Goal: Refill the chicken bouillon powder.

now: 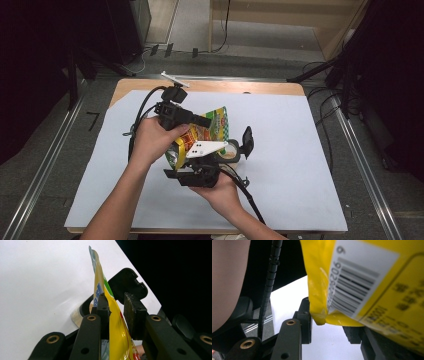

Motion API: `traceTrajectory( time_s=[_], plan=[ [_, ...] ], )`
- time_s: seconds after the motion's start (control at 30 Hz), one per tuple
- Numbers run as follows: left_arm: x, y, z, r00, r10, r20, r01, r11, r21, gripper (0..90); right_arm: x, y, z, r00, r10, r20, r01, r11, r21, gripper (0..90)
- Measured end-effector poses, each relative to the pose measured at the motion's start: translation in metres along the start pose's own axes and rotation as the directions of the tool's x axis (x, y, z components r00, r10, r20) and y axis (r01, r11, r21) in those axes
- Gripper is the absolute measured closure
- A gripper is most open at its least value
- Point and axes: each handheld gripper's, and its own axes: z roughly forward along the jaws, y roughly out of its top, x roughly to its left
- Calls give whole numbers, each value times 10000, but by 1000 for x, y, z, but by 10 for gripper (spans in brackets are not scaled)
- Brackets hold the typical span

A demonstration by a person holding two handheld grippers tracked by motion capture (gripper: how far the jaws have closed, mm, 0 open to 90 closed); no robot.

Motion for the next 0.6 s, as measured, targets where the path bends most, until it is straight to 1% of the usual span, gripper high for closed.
traceTrajectory(
  time_s=[0.17,0.33,0.53,0.6],
  plan=[
    [1,0,-1,10000,-37,74,37,10000,-41,757,1,0,0,10000,-80,-25,80,10000,-21,664],
    [-2,-1,-3,10000,66,38,-65,9998,-193,754,1,0,0,9999,-137,36,137,9999,-41,662],
    [-9,-2,-4,9996,265,-99,-269,9991,-339,750,-1,-1,-1,10000,-5,59,5,10000,-92,658],
    [-10,-2,-3,9996,269,-131,-274,9989,-374,751,-2,-1,-1,9999,117,23,-117,9999,-66,634]
  ],
)
